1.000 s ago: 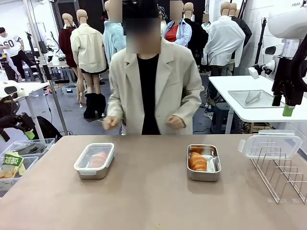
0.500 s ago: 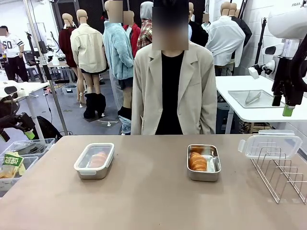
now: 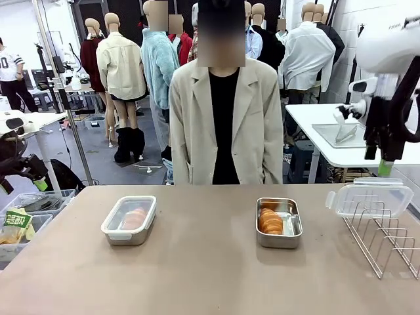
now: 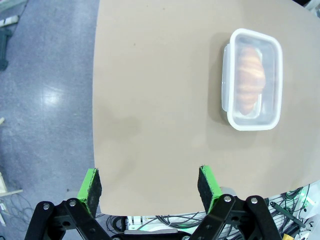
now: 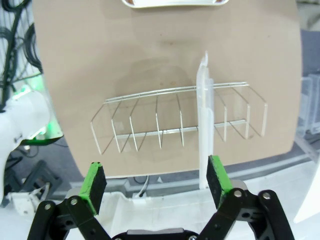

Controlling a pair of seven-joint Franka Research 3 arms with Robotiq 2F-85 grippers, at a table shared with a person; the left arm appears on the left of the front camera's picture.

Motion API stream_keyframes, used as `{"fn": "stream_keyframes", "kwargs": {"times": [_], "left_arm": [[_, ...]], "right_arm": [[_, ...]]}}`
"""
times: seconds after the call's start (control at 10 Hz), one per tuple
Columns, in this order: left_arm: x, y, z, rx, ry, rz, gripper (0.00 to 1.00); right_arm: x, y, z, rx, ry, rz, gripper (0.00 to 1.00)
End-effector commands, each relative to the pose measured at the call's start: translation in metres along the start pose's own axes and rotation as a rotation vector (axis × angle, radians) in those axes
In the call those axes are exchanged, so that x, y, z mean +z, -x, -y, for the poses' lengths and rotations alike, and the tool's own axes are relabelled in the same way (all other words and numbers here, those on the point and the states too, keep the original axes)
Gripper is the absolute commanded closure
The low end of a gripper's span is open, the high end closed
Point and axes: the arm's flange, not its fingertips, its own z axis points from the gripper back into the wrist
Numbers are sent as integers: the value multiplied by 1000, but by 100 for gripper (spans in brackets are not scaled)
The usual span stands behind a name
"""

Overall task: Place the bread in airtight containers.
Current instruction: Pick up one Airtight Container lid and hand it to the human.

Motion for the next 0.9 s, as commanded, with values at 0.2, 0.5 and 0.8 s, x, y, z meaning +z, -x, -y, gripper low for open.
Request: {"fn": "stream_keyframes", "kwargs": {"times": [0.2, 0.5, 0.8], "left_arm": [[0, 1, 0, 15, -8, 10, 0], [0, 1, 0, 15, -8, 10, 0], [0, 1, 0, 15, -8, 10, 0]], "right_arm": [[-54, -11, 16, -137, 161, -69, 0], [-72, -13, 41, -149, 134, -84, 0], [-74, -12, 50, -132, 122, -113, 0]]}}
